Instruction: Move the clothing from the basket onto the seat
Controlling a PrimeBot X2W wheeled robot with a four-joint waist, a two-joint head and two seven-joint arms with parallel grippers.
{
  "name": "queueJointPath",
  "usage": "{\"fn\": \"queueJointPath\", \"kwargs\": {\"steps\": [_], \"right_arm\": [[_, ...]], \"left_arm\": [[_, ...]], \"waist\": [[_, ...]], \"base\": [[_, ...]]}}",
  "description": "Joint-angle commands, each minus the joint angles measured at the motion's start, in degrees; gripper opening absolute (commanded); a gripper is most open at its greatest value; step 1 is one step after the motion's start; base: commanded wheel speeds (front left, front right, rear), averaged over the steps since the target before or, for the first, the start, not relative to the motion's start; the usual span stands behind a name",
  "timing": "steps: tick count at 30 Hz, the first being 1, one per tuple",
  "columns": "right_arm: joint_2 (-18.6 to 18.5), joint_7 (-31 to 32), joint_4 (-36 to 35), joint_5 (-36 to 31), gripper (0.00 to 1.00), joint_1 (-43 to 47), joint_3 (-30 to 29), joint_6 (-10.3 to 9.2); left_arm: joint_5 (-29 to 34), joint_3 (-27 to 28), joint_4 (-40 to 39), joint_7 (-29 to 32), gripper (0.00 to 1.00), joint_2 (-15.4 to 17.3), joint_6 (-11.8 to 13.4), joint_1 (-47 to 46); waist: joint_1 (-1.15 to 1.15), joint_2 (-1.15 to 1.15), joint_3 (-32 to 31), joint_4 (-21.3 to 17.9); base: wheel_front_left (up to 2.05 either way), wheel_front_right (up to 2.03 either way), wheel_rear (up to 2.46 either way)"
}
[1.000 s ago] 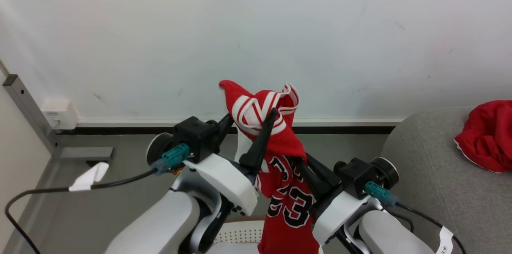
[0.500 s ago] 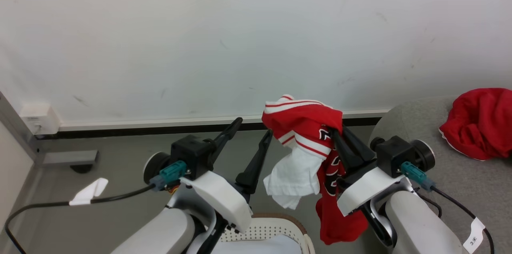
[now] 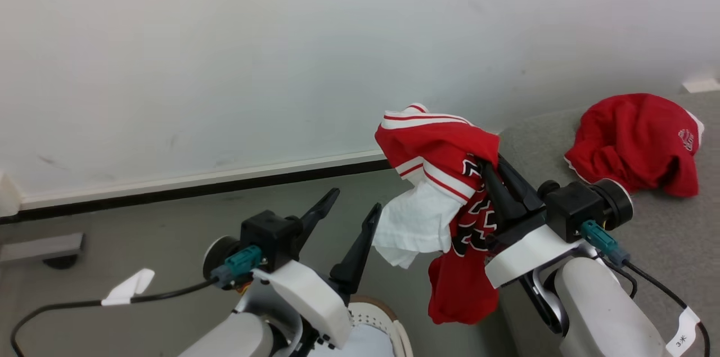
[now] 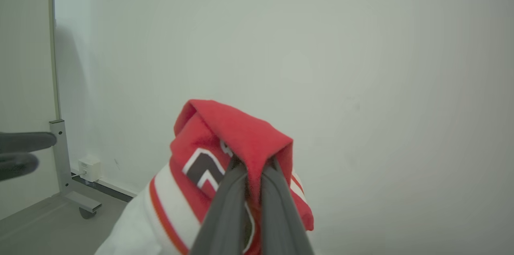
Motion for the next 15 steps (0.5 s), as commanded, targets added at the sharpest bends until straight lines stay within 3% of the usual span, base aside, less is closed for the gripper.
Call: {"fn": "queueJointPath", "kwargs": {"steps": [1,15], "right_arm": [[-0.1,0.0,-0.7,-0.9,0.00,0.4,-0.5,-0.15],[-3.4,0.0,-5.2,-3.2,0.00,3.1,-3.8,-0.15]], "left_arm": [[-0.1,0.0,0.1,-0.3,1.00,0.2,0.1,1.0],[0.6,-2.6,0.5,-0.8,1.00,-1.3,-0.8,1.7]], "waist": [[0.00,0.00,0.5,-2.2],[0.00,0.00,2.3,-11.7]], "base": [[0.00,0.00,0.00],[0.00,0.00,0.00]]}}
